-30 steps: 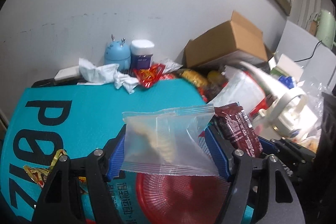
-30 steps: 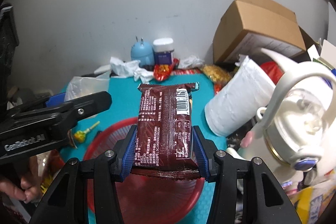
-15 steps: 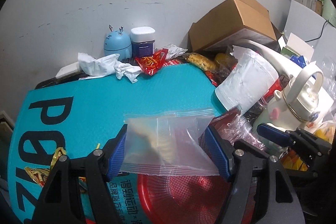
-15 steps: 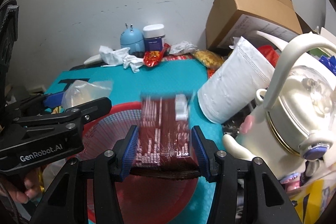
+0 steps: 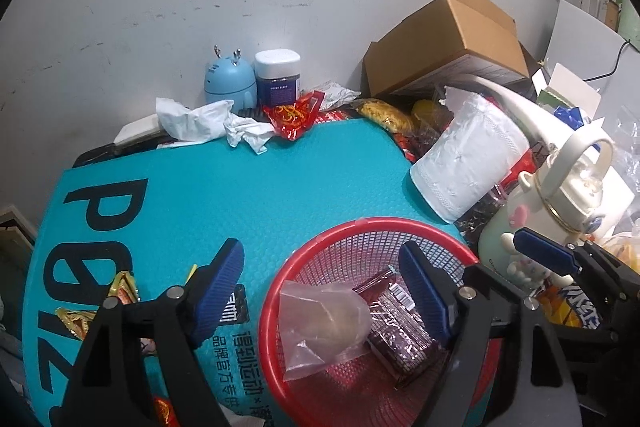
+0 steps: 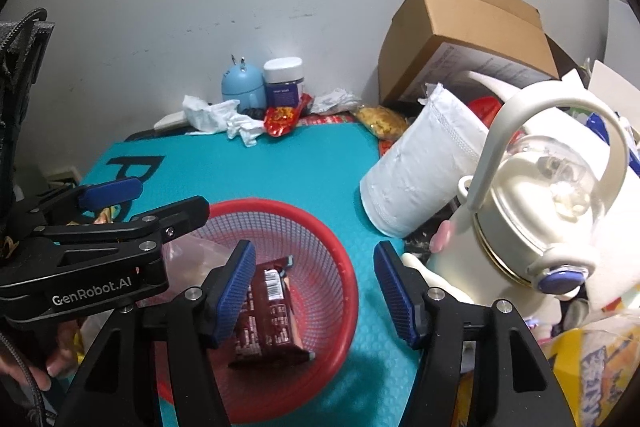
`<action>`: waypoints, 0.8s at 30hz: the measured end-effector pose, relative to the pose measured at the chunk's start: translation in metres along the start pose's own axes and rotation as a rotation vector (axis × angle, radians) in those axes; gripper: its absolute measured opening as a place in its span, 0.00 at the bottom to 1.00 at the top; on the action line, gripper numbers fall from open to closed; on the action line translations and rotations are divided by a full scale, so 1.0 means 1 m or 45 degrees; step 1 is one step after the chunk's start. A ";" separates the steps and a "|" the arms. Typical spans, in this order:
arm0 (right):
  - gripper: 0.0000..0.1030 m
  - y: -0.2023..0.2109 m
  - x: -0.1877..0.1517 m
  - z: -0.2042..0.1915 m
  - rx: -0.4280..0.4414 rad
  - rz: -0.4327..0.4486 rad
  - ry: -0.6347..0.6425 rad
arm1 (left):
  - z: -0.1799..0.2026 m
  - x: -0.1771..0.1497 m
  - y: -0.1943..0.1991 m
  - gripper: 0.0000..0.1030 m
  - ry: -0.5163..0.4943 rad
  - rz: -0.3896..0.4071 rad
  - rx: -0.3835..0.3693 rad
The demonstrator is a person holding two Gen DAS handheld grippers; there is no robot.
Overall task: Organize snacks
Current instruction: 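Withdraw both open tools from the basket toward the snack pile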
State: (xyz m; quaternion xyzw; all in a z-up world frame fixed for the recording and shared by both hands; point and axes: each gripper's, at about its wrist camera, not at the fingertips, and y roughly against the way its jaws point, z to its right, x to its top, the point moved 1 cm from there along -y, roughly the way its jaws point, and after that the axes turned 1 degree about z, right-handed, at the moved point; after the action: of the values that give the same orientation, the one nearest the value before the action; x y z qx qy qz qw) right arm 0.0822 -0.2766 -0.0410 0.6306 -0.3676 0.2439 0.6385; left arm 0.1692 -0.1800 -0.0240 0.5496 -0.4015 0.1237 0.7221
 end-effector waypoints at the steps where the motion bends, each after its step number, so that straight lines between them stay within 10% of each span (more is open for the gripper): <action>1: 0.60 0.003 0.000 -0.001 0.003 0.006 0.003 | 0.000 0.000 0.003 0.77 0.000 0.005 0.000; 24: 0.60 0.101 0.002 -0.029 0.094 0.203 0.101 | 0.000 -0.016 0.127 0.77 0.014 0.211 0.093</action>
State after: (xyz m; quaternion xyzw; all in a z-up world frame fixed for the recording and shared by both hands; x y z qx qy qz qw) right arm 0.0095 -0.2398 0.0253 0.6122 -0.3818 0.3323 0.6074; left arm 0.0796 -0.1295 0.0530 0.5398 -0.4369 0.2004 0.6911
